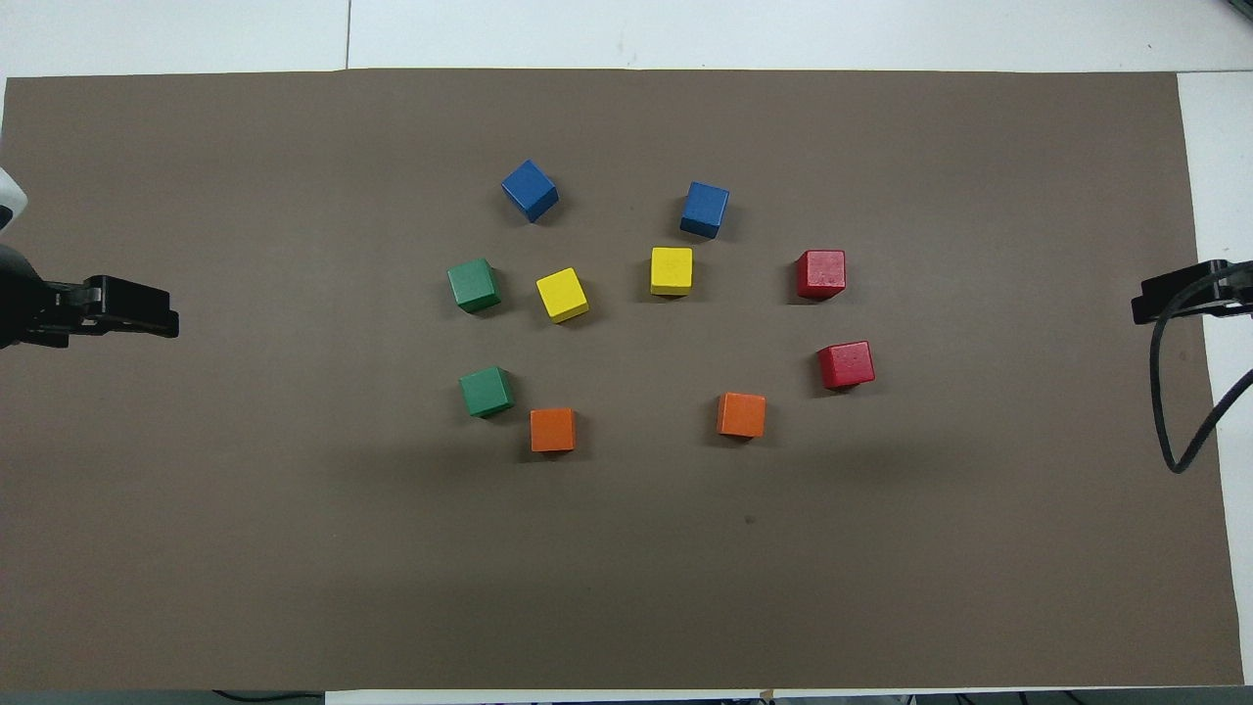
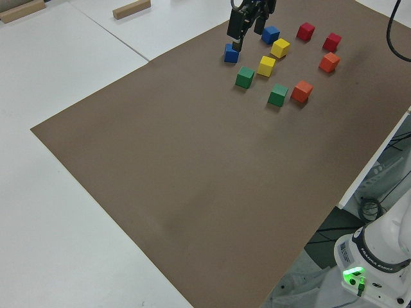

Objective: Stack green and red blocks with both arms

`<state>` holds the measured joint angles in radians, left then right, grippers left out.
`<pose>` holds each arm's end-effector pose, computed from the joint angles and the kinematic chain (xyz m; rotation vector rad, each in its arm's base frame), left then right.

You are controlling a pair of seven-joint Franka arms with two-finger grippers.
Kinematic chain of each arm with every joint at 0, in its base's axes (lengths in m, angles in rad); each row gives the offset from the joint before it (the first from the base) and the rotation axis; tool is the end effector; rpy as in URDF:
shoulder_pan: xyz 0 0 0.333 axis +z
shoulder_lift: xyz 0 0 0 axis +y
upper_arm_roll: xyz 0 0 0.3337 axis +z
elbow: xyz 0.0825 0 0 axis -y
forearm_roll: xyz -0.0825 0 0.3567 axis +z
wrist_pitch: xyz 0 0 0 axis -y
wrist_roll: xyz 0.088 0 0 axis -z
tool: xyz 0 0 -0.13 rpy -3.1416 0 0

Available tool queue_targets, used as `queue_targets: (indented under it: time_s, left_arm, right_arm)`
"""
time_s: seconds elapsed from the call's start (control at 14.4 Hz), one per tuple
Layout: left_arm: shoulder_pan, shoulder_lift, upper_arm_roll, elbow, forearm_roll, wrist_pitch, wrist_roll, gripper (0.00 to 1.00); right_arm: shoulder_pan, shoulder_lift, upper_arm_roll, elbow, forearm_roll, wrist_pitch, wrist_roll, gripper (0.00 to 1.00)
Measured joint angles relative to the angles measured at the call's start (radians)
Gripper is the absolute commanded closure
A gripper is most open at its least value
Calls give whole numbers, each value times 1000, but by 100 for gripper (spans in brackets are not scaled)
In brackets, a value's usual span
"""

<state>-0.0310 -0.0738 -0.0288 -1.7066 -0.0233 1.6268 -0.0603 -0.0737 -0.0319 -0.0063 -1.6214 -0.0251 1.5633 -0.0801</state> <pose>0.5049 -0.0337 0.6016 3.1208 0.0031 -0.0114 0.5126 -0.0444 0.6128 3.1186 0.0004 -0.0438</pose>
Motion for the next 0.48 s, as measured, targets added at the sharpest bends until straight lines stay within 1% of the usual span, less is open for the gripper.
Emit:
queue_targets:
  time_s: [0.48]
  left_arm:
    - [0,2,-1,-7,0,0,0,0]
  right_arm:
    - [1,-1,0,-6,1,-16,0,0]
